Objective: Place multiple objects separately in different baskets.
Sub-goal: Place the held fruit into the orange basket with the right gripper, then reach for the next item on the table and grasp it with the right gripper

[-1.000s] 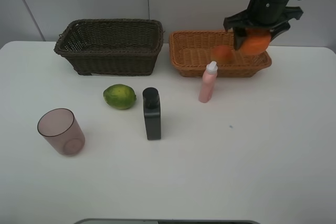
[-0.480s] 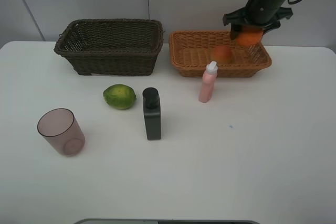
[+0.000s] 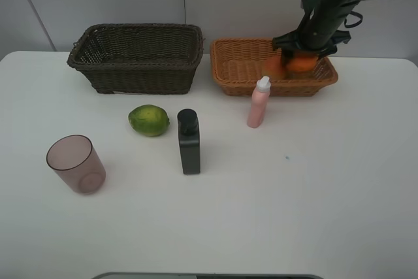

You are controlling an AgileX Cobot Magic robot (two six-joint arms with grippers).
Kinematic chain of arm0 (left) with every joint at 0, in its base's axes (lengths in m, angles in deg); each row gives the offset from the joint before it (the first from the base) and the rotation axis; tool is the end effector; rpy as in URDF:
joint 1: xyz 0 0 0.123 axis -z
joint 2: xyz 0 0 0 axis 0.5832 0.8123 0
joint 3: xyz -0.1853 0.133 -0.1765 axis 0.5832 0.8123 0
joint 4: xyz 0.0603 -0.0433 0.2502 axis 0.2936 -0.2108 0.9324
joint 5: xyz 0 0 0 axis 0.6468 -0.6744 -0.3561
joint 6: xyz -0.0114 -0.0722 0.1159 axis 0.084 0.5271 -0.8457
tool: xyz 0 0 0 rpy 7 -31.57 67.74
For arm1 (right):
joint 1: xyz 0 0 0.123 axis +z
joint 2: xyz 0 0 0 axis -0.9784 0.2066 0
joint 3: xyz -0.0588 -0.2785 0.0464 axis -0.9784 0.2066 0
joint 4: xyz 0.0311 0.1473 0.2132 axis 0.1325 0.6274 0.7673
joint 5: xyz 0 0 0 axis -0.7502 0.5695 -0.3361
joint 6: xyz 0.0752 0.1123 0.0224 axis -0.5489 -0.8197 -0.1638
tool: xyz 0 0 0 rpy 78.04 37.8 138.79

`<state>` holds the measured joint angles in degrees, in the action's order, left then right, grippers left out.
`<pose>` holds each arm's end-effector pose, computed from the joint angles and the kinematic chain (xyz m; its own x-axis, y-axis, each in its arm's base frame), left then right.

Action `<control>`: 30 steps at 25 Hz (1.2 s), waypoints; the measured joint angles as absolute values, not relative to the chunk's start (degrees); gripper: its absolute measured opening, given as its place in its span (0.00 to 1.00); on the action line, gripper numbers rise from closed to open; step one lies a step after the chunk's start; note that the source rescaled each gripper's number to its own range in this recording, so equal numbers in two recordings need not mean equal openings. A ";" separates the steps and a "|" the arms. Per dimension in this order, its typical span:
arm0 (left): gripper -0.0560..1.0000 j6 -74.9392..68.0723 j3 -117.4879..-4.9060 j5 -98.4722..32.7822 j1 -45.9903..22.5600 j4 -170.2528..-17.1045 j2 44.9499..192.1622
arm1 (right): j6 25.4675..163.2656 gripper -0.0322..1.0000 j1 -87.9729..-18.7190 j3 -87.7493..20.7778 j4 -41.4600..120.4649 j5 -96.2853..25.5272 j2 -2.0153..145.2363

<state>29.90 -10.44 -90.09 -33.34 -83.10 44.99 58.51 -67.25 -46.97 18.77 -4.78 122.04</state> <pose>0.0388 -0.0078 0.2615 -0.4519 0.0065 -0.8920 0.0751 0.9967 -0.0308 0.4894 0.0738 0.1272 -0.8882 -0.1161 -0.4445 -0.0774 0.9915 -0.1043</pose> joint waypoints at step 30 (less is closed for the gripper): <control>0.99 29.90 -10.44 -90.09 -33.34 -83.10 44.99 | 58.51 1.00 -64.43 -46.97 21.57 4.50 112.52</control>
